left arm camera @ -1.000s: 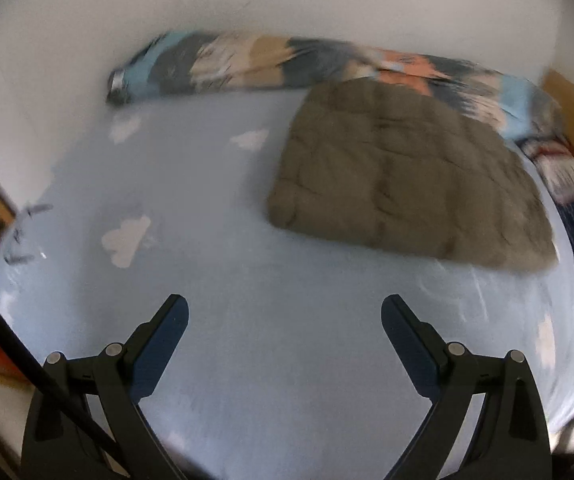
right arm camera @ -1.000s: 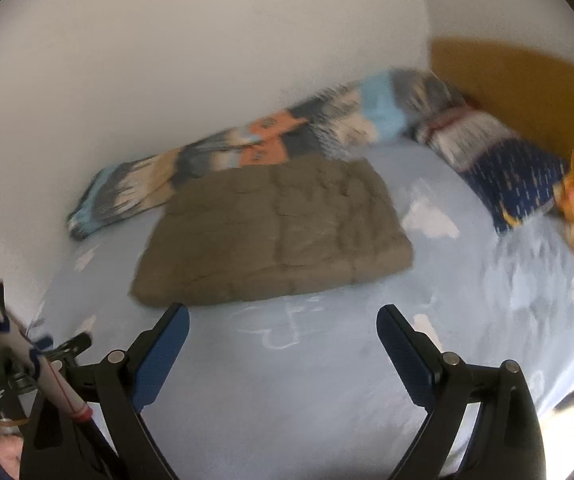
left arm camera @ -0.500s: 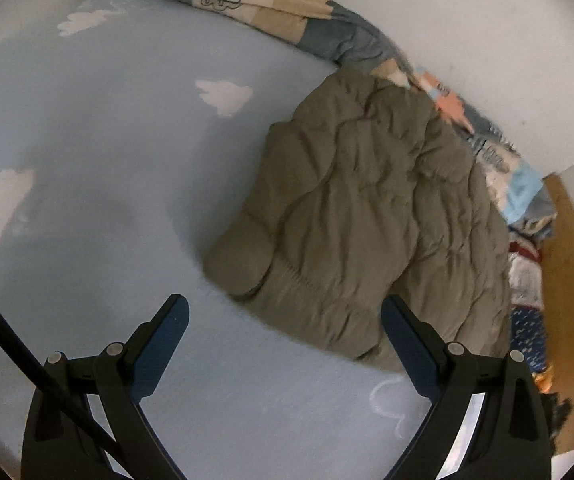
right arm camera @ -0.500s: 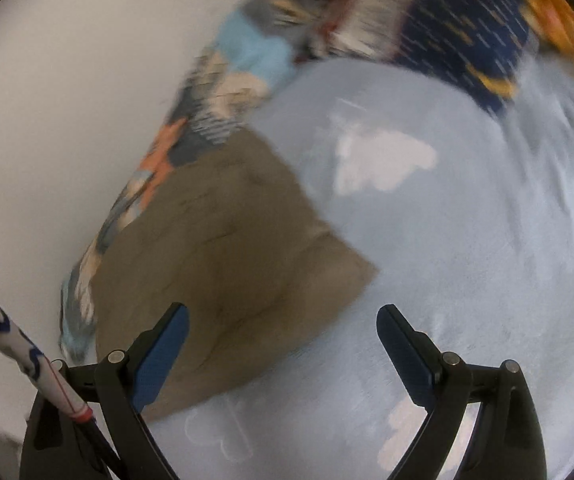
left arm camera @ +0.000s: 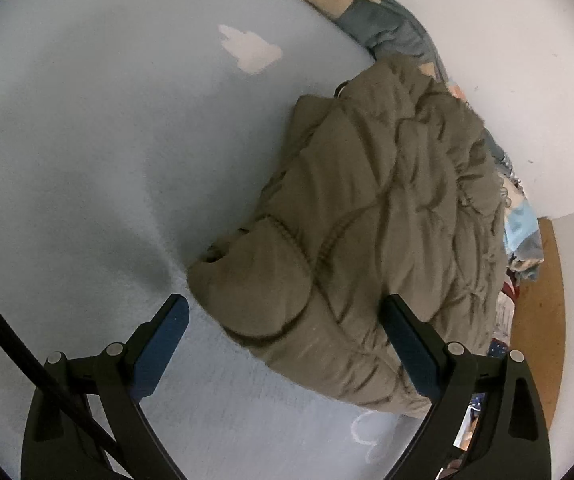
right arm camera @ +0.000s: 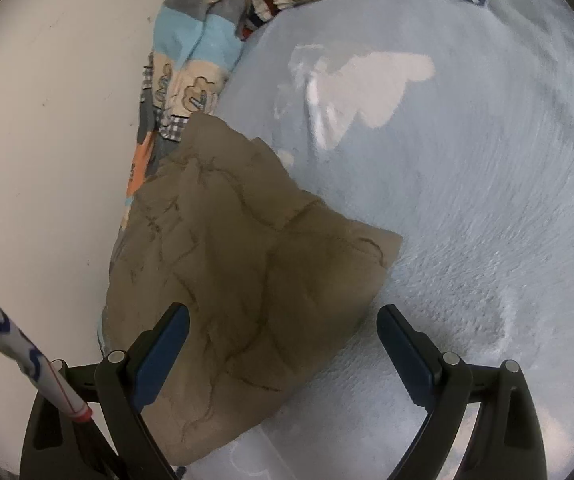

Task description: Fold large clothes

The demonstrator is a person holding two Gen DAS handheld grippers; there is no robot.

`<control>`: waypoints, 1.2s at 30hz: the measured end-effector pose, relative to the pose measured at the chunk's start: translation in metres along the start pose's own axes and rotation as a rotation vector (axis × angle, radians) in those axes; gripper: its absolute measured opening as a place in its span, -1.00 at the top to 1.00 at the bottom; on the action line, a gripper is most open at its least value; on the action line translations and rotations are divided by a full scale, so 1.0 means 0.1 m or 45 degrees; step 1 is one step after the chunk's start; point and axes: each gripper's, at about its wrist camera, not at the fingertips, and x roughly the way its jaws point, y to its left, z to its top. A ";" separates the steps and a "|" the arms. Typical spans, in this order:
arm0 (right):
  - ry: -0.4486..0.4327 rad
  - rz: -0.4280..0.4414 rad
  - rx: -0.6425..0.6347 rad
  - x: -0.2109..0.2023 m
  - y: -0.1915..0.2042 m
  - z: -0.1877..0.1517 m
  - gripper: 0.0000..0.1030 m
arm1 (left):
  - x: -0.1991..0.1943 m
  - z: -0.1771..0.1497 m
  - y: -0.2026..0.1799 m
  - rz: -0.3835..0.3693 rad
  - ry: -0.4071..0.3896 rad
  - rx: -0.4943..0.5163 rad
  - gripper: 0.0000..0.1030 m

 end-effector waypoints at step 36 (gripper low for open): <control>-0.160 -0.249 -0.695 -0.83 0.85 -0.56 0.33 | -1.26 -0.92 -0.71 0.197 -0.377 0.544 0.01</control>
